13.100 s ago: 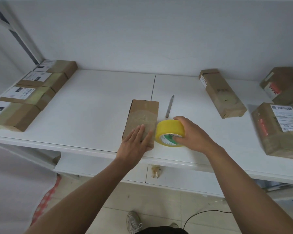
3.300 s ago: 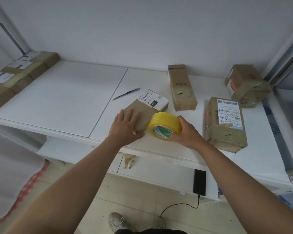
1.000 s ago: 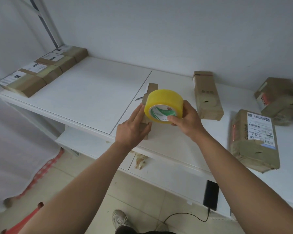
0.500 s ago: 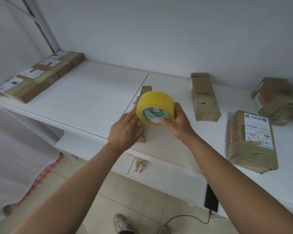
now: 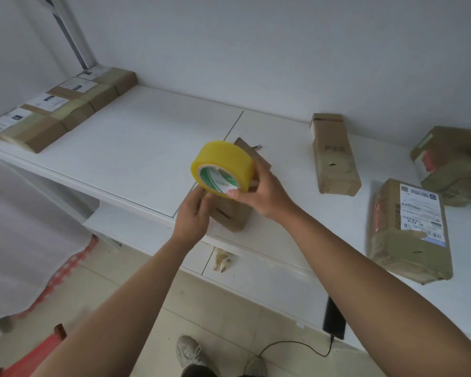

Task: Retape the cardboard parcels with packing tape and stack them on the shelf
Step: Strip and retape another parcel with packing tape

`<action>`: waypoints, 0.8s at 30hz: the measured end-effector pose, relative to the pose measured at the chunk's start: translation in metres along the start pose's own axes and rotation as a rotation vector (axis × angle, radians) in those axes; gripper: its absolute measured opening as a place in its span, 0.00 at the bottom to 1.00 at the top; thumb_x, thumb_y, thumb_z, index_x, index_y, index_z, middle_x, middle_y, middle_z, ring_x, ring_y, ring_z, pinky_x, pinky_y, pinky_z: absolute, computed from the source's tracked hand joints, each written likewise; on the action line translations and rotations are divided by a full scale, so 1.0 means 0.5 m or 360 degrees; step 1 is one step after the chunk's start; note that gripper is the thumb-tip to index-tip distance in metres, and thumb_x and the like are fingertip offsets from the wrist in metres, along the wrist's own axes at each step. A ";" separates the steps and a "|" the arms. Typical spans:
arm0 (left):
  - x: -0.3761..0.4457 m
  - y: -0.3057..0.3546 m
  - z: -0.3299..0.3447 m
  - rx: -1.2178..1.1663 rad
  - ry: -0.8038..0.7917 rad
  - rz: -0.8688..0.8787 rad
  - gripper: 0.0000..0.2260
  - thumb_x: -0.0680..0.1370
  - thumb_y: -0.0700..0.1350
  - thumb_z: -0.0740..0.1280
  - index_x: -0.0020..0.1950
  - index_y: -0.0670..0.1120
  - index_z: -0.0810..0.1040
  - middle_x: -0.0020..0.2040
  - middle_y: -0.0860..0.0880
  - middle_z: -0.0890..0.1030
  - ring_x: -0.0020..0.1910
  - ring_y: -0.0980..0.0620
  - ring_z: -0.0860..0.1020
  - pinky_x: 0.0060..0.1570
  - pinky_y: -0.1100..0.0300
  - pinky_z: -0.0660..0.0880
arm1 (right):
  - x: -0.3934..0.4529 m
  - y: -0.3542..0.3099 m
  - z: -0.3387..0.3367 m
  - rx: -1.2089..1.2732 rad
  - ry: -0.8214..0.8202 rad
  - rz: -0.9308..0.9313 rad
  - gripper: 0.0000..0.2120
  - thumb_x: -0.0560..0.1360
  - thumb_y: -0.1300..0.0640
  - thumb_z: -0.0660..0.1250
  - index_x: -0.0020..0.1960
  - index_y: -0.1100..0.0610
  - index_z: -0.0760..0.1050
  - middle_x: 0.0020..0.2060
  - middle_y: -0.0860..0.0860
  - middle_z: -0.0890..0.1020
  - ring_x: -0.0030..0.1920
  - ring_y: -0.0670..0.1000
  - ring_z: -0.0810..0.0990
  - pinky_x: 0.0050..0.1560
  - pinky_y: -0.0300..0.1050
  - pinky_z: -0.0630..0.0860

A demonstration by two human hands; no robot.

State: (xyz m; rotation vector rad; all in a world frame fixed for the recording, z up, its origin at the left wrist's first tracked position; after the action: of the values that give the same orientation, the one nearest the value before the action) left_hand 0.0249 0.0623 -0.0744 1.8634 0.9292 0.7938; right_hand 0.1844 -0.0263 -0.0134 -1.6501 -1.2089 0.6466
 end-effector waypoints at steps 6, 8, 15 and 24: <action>0.012 -0.070 -0.018 -0.0339 0.0021 -0.0429 0.11 0.84 0.47 0.58 0.55 0.59 0.79 0.46 0.56 0.80 0.47 0.54 0.75 0.54 0.54 0.74 | 0.055 0.026 0.082 -0.0044 -0.0165 0.0083 0.28 0.70 0.55 0.78 0.64 0.55 0.68 0.58 0.52 0.78 0.56 0.50 0.80 0.57 0.54 0.79; 0.020 -0.081 -0.020 -0.0414 -0.0019 -0.0492 0.11 0.85 0.48 0.59 0.59 0.58 0.79 0.50 0.56 0.80 0.51 0.54 0.76 0.62 0.51 0.74 | 0.066 0.032 0.093 -0.0034 -0.0171 0.0110 0.28 0.71 0.56 0.78 0.66 0.54 0.68 0.57 0.50 0.78 0.55 0.46 0.79 0.56 0.48 0.80; 0.026 -0.085 -0.021 -0.0431 -0.0052 -0.0439 0.11 0.83 0.50 0.62 0.63 0.59 0.80 0.56 0.55 0.82 0.57 0.53 0.78 0.66 0.45 0.73 | 0.064 0.058 0.075 -0.0129 -0.0205 0.0193 0.30 0.71 0.53 0.77 0.69 0.52 0.69 0.59 0.47 0.79 0.54 0.42 0.79 0.53 0.40 0.77; 0.009 -0.053 0.000 0.0040 -0.0063 -0.0300 0.29 0.70 0.66 0.65 0.68 0.56 0.70 0.64 0.52 0.75 0.64 0.49 0.72 0.63 0.52 0.71 | 0.042 0.077 0.072 -0.0167 -0.0116 0.0158 0.31 0.67 0.43 0.75 0.66 0.50 0.70 0.55 0.48 0.81 0.54 0.48 0.81 0.54 0.53 0.80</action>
State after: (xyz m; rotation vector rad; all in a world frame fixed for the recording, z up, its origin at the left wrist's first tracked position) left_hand 0.0199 0.0746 -0.0977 1.7755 1.0758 0.6313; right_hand 0.1785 0.0046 -0.0605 -1.7968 -1.2366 0.7209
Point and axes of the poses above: each hand's wrist, its own x-axis towards the middle knuckle, its own z-axis out of the palm, y = z × x, the point moved 6 cm from there along x, towards the middle knuckle
